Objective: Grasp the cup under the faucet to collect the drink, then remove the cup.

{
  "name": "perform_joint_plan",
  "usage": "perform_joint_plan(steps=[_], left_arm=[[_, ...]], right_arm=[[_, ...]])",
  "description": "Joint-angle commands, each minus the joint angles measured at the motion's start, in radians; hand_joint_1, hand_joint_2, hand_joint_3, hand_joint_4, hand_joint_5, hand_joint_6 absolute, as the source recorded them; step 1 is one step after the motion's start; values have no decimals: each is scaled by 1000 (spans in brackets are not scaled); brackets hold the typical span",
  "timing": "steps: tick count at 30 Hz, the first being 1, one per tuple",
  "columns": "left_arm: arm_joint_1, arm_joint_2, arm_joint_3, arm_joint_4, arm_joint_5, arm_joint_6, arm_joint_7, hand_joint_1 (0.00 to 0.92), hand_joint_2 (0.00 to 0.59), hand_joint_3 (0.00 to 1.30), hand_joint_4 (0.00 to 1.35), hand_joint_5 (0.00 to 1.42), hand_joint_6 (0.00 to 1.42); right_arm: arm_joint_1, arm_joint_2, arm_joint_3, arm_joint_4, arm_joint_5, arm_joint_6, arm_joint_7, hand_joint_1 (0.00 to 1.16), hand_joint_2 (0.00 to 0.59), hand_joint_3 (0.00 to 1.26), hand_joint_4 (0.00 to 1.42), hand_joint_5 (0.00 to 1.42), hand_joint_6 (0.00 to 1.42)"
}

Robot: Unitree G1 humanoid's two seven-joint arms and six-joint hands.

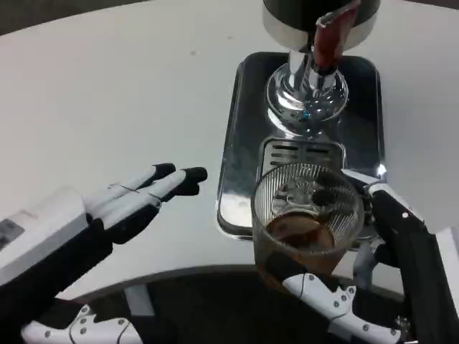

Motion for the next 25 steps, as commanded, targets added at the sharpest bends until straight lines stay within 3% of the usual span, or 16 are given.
perform_joint_plan(steps=[1, 25], left_arm=[[43, -10, -5, -30, 18, -34, 3, 0, 99, 27, 0, 0, 109], [48, -10, -22, -45, 39, -44, 7, 0, 99, 34, 0, 0, 66]], right_arm=[[27, -5, -3, -43, 17, -58, 6, 806, 218, 779, 871, 1036, 1277], [28, -9, -25, -40, 39, -61, 21, 806, 218, 790, 889, 1038, 1277]])
